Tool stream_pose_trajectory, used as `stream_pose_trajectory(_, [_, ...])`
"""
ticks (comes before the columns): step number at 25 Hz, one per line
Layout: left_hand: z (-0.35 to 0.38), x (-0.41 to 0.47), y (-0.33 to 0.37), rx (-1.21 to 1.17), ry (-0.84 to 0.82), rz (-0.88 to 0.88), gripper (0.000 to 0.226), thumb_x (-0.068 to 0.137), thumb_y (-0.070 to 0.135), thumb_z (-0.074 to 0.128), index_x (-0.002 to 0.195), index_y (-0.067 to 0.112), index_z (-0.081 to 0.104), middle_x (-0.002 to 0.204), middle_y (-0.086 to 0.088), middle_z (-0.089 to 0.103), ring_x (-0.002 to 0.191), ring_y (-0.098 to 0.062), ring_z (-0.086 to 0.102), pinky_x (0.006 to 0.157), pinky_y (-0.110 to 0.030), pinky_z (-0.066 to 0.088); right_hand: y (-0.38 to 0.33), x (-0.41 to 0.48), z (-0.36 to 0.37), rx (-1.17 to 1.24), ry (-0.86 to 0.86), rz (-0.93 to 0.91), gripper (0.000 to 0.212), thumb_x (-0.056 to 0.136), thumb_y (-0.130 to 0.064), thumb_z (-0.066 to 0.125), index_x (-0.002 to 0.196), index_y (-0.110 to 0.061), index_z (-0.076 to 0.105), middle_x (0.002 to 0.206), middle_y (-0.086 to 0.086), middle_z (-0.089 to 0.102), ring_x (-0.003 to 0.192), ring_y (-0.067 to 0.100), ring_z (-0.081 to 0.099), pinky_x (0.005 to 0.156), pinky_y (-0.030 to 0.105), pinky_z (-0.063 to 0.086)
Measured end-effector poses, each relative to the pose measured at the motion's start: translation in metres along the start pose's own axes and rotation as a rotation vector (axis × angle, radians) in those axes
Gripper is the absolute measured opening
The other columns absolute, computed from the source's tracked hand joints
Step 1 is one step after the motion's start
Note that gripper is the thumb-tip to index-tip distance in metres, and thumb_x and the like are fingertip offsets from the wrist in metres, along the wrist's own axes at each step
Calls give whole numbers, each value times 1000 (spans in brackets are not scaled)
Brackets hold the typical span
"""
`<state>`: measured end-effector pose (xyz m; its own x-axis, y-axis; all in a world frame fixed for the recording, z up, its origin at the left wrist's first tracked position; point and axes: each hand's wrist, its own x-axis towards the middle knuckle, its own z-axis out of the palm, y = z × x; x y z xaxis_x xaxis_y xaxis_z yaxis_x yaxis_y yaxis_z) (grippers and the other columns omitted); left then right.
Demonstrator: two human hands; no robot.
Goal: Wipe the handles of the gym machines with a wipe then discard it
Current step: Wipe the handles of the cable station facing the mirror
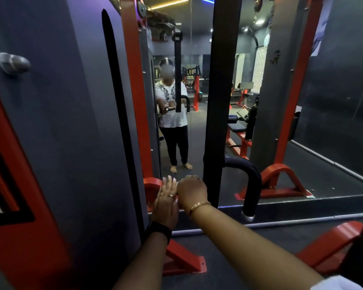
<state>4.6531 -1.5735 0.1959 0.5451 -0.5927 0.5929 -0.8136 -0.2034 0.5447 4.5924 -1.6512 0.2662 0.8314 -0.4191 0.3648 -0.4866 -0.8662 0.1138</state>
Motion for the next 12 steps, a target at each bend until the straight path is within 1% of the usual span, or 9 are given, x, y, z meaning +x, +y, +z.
stream_pose_trajectory(2, [-3,-4,-2,-4,-23,27,62,86,11,35,146,5,24,156,-13,14,147,-30,7,120,-42,14,-1,15,-2,98,-59,-12,29,96,-16,41,111,-6,64,115,16,61,110,33,55,87,37,46])
stream_pose_trajectory(4, [-6,-3,-5,-12,-23,25,64,84,9,37,145,5,19,155,-16,18,146,-30,11,119,-42,16,3,20,-2,183,-96,-104,28,95,-16,41,109,-5,64,114,16,60,109,34,56,85,38,47])
stream_pose_trajectory(6, [-6,-3,-6,-19,-4,18,64,83,9,36,145,0,22,154,-17,20,146,-31,14,119,-42,16,7,21,2,259,-146,-179,28,94,-23,43,110,-7,60,114,14,58,110,32,54,86,40,46])
stream_pose_trajectory(7, [-6,-3,-7,-30,5,27,64,83,10,33,145,-2,23,154,-17,21,146,-30,15,119,-42,17,6,21,5,251,-167,-173,32,94,-28,41,113,-9,58,116,13,57,111,32,52,88,40,45])
stream_pose_trajectory(9, [-5,-3,-9,-71,12,37,65,85,23,26,146,-1,24,154,-15,23,145,-28,18,118,-40,21,4,24,14,119,-168,-141,39,95,-35,36,118,-10,55,119,12,55,112,32,49,91,40,42])
stream_pose_trajectory(10, [-4,-3,-10,-112,21,9,67,86,28,24,147,2,22,153,-14,27,144,-25,23,117,-37,24,4,24,20,45,-155,-158,39,95,-35,36,119,-10,53,119,12,54,112,32,49,92,40,40])
stream_pose_trajectory(11, [-4,-2,-9,-156,43,-36,65,87,28,25,148,6,20,151,-12,33,141,-21,29,115,-33,27,4,21,25,13,-135,-195,37,95,-34,37,119,-10,52,118,11,53,110,32,49,92,39,39])
stream_pose_trajectory(12, [-4,1,-9,-192,76,-73,64,88,23,28,149,8,19,148,-11,38,137,-18,35,113,-29,29,6,18,28,31,-85,-236,32,96,-29,38,117,-10,52,115,11,54,108,31,49,91,38,39])
